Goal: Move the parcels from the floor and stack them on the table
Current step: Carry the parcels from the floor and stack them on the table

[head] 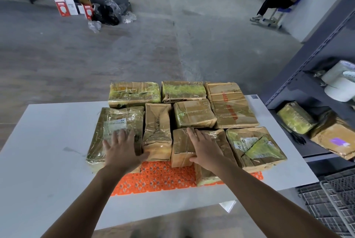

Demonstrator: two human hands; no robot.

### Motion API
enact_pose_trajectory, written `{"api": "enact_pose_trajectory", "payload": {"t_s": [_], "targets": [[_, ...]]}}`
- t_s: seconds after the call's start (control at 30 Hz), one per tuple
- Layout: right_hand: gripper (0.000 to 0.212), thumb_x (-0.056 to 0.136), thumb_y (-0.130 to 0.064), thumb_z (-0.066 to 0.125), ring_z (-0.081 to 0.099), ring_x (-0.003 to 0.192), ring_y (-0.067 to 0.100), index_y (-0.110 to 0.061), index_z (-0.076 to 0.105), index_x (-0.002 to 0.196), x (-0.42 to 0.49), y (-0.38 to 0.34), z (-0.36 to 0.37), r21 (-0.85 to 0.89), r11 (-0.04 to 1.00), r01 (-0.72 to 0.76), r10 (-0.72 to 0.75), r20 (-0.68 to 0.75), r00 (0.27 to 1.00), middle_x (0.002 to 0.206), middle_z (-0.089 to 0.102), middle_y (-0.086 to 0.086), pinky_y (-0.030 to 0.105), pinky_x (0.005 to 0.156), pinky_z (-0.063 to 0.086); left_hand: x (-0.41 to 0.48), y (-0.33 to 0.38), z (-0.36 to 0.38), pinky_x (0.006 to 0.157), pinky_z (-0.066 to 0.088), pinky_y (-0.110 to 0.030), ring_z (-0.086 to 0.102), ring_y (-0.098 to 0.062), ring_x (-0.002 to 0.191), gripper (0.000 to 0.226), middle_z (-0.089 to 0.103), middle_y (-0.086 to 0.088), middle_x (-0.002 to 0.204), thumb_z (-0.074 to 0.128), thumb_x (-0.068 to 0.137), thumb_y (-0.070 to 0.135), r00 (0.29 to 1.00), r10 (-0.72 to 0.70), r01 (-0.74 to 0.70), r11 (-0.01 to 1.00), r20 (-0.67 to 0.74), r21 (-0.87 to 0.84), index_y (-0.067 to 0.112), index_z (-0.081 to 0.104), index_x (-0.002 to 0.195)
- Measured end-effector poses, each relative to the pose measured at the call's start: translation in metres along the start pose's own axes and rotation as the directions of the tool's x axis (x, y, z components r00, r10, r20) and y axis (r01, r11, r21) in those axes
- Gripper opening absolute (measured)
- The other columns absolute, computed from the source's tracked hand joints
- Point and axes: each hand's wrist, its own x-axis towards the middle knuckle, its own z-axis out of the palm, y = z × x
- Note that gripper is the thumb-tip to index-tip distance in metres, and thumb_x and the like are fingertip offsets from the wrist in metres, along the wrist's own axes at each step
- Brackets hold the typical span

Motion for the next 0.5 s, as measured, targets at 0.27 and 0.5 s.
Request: {"api": "enact_pose_trajectory", "payload": {"t_s": [0.27, 0.5], "targets": [[0.117, 0.083, -0.034, 0.074, 0.022, 0.145, 0.033, -0.035, -0.023, 0.149, -0.002, -0.004, -0.007, 0.124, 0.992, 0.024, -0.027, 0.023, 0.999, 0.163, 0.0, 0.008, 0.044, 0.105, 0.043, -0.006, 0.011, 0.001, 0.114, 0.009, -0.063, -0.001, -0.042, 0.145, 0.11, -0.004, -0.018, 0.159, 0.05, 0.076, 0.072, 0.998, 0.043, -0.047, 0.992, 0.037, 0.115, 0.018, -0.009, 0.152], [0.117, 0.078, -0.048, 0.074, 0.033, 0.14, 0.029, -0.039, -0.018, 0.15, -0.02, 0.01, -0.004, 0.17, 0.985, 0.028, -0.023, -0.03, 0.999, 0.161, 0.005, 0.007, 0.044, 0.102, 0.045, -0.004, 0.004, 0.003, 0.113, 0.007, -0.062, -0.006, -0.044, 0.144, 0.133, -0.012, -0.021, 0.157, 0.064, 0.065, 0.075, 0.991, 0.074, -0.092, 0.98, 0.11, 0.177, 0.016, -0.021, 0.148]]}}
